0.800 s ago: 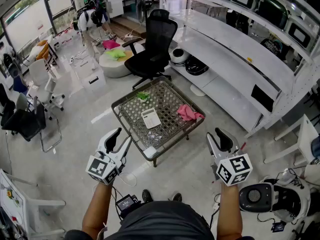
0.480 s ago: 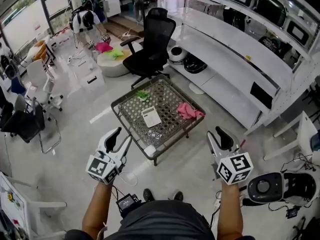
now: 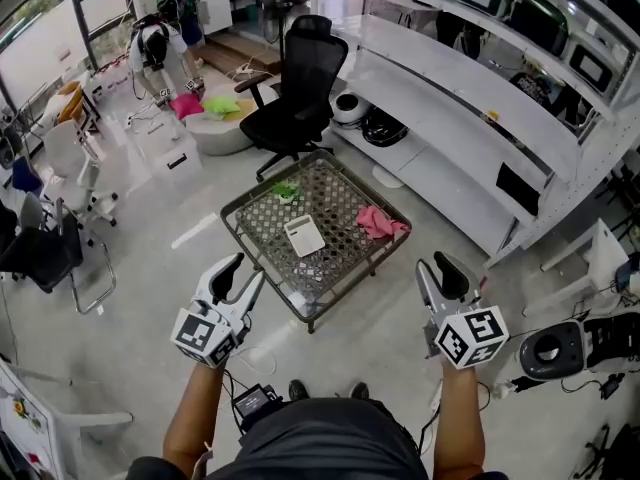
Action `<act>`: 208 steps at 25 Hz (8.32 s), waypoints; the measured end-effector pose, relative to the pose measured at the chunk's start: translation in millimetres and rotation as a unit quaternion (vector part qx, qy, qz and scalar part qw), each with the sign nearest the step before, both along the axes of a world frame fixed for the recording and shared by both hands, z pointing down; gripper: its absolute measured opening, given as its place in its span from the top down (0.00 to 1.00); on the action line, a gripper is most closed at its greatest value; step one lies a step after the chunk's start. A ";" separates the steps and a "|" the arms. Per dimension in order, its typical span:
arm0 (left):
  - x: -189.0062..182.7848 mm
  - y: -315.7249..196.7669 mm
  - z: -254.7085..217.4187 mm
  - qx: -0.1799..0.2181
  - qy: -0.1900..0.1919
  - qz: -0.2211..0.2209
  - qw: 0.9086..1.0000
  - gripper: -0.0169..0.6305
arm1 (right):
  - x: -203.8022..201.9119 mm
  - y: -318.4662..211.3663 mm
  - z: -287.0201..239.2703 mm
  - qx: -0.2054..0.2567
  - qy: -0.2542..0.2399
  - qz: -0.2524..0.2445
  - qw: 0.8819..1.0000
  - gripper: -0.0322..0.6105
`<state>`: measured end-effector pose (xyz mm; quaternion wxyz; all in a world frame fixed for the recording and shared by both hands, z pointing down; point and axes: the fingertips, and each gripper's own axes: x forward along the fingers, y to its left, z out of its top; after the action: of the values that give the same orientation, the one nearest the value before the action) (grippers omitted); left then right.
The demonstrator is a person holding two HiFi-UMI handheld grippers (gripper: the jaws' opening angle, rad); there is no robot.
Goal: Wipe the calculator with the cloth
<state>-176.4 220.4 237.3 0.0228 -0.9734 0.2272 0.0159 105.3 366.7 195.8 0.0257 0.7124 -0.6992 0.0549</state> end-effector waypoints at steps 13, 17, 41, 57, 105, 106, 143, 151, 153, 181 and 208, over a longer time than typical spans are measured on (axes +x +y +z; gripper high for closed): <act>-6.0 -37.8 34.6 -0.018 0.002 0.005 1.000 0.65 | -7.1 -40.7 28.6 -0.016 -0.005 0.003 1.000 0.75; 14.2 -51.4 26.5 -0.031 -0.016 -0.015 0.999 0.65 | 19.3 -68.6 31.1 -0.026 -0.020 -0.018 0.999 0.75; 78.5 -93.1 32.9 -0.034 -0.049 -0.162 0.985 0.65 | 125.3 -213.4 58.4 -0.039 -0.051 -0.155 0.986 0.75; 101.7 -96.8 44.0 -0.068 -0.075 -0.182 0.978 0.65 | 160.3 -234.7 84.3 -0.045 -0.079 -0.159 0.983 0.75; 74.1 -291.4 124.4 -0.140 -0.082 -0.100 0.982 0.65 | 199.4 -344.4 262.2 -0.222 -0.107 0.010 0.969 0.72; 74.6 -290.4 128.3 -0.144 -0.086 -0.104 0.980 0.65 | 202.9 -345.9 272.1 -0.231 -0.110 0.010 0.967 0.72; 90.4 -282.7 209.0 -0.241 -0.131 -0.136 0.952 0.65 | 217.2 -345.0 573.3 -0.493 -0.150 0.000 0.857 0.58; 85.9 -286.2 214.1 -0.240 -0.122 -0.137 0.953 0.65 | 198.3 -355.2 559.4 -0.483 -0.144 -0.032 0.863 0.80; 80.8 -288.5 213.2 -0.240 -0.120 -0.139 0.953 0.65 | 190.2 -362.4 547.6 -0.466 -0.146 -0.037 0.872 0.80; -39.2 -290.9 226.8 -0.262 -0.079 -0.222 0.936 0.65 | -85.7 -436.6 500.9 -0.390 -0.089 -0.272 0.875 0.80; -34.4 -303.2 236.6 -0.268 -0.080 -0.210 0.937 0.65 | -94.3 -332.6 546.1 -0.475 -0.066 -0.305 0.823 0.80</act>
<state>-210.8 -82.7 473.9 -0.2178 -0.8718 0.4197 -0.1281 11.0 34.1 741.9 0.3295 0.3570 -0.7684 0.4165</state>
